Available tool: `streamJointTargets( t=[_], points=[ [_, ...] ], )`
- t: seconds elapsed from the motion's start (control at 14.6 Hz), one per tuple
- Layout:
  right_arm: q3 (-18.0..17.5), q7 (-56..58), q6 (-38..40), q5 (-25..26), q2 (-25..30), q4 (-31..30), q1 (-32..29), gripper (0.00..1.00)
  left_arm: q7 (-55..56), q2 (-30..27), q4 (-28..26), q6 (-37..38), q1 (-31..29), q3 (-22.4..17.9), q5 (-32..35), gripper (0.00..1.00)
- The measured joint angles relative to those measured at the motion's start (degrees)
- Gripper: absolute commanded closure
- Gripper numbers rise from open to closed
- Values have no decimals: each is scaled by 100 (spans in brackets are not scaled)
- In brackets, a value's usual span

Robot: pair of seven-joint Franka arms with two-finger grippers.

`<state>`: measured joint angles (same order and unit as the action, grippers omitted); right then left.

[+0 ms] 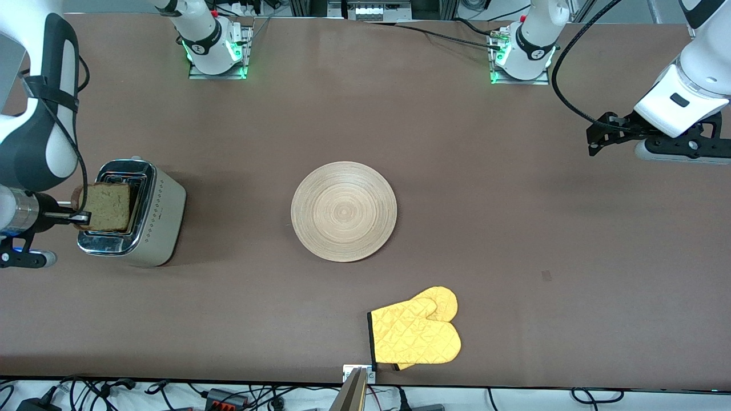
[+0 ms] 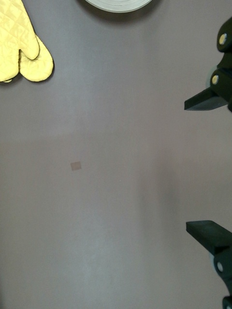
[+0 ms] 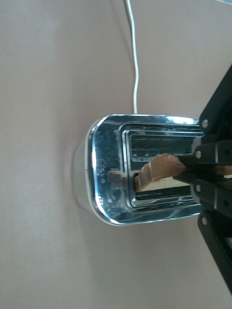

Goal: Move plate and put bread in toaster
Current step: 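Lower the bread into the toaster slot with the right gripper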

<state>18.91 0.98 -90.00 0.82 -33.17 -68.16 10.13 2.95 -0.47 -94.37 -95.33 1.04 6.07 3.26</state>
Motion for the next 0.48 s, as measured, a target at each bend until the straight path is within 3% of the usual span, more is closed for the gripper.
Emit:
streamJointTargets(
  t=[0.07, 0.14, 0.21, 0.34, 0.41, 0.48],
  points=[
    [-4, -6, -83, 0, -41, 1, 10, 93, 0, 0, 0, 26, 0, 1, 0, 0],
    [-6, -10, -162, 0, -81, 1, 19, 70, 0, 0, 0, 40, 0, 3, 0, 0],
    [-6, -20, -222, 0, -114, 1, 27, 68, 0, 0, 0, 44, 0, 5, 0, 0],
    [-6, -43, -303, 0, -156, 4, 34, 53, 0, 0, 0, 45, 0, 6, 0, 0],
    [-6, -103, -346, 0, -168, 6, 39, 40, 0, 0, 0, 46, 0, 7, 0, 0],
    [-7, -199, -362, -1, -174, 6, 45, 38, 0, 0, 0, 46, 0, 8, 0, 0]
  ],
)
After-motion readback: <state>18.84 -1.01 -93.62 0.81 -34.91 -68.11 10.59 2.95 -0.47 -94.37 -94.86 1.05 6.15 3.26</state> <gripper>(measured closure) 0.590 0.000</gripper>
